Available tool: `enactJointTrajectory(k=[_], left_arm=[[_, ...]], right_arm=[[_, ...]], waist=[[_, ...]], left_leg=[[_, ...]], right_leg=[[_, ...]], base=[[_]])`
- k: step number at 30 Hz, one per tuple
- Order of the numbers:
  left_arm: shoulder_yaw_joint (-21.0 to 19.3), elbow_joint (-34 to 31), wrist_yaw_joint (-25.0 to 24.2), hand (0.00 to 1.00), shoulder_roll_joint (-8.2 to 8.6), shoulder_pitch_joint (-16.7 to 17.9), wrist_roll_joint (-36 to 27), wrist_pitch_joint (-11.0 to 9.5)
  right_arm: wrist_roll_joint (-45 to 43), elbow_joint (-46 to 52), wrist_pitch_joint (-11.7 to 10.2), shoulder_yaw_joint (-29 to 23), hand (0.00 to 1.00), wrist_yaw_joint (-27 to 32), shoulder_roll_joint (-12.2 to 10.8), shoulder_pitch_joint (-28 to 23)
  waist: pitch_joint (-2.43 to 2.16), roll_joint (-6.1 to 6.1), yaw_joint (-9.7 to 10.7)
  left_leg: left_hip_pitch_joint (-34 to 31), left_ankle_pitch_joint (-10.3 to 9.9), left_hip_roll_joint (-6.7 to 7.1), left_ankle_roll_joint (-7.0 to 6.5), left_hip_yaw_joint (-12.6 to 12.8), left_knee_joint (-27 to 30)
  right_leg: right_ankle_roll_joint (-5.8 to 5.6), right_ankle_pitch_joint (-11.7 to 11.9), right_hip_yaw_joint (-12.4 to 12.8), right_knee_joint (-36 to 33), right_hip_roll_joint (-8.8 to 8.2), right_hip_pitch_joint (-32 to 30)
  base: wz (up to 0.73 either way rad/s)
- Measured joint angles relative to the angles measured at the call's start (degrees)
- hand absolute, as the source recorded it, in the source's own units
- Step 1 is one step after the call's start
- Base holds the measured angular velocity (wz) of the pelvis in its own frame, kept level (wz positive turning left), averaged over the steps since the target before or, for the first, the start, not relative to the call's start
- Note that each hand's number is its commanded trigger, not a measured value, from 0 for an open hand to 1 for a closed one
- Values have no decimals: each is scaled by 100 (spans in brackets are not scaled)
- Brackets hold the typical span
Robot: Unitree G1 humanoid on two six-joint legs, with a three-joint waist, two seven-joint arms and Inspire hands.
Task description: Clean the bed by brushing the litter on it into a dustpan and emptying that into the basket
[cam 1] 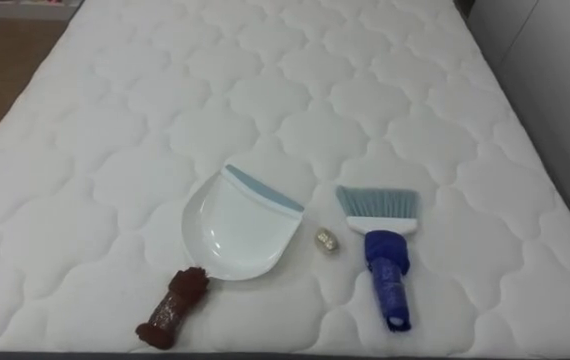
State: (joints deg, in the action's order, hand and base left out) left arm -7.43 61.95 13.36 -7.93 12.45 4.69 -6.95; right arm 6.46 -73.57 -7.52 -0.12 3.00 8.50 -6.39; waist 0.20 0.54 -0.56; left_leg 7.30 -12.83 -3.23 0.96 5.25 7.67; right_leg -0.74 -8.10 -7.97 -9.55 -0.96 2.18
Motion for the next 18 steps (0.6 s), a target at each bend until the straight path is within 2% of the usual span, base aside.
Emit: enactJointTrajectory(k=[4,7,10,11,14,18], left_arm=[[-89,-815,523,0,-13,11,9,-118],[-104,-1285,919,0,-12,-162,414,-424],[-40,-2036,1296,0,-31,-178,837,-525],[31,-2277,1457,0,-67,-203,928,-618],[153,-2636,1781,0,-90,-297,1125,-786],[351,-2778,2028,0,-107,-449,1128,-853]], right_arm=[[-57,3,-19,10,0,2,10,67],[-220,-16,-123,10,0,-6,8,99],[-215,3,-139,14,0,1,15,75],[-218,3,-138,17,0,1,17,82],[-218,1,-144,15,0,-12,19,88],[-223,12,-144,19,0,-77,32,97]], waist=[[2,-8,3],[1,-9,2],[-2,-10,16],[-5,-4,29],[-6,-3,38],[7,-15,105]], left_leg=[[-25,0,1,0,-1,-3],[-57,0,2,0,-2,6],[-63,0,4,1,-37,7],[-62,1,4,1,-39,8],[-60,1,4,0,-33,15],[-59,2,3,1,-70,19]], right_leg=[[0,0,-5,-21,1,10],[-1,0,-1,-12,0,-14],[-1,0,-11,-10,2,-6],[-1,0,-14,-10,2,-6],[-1,-1,-9,-2,1,-7],[0,0,-16,12,-1,-9]], base=[[0],[0],[3],[3],[0],[0]])
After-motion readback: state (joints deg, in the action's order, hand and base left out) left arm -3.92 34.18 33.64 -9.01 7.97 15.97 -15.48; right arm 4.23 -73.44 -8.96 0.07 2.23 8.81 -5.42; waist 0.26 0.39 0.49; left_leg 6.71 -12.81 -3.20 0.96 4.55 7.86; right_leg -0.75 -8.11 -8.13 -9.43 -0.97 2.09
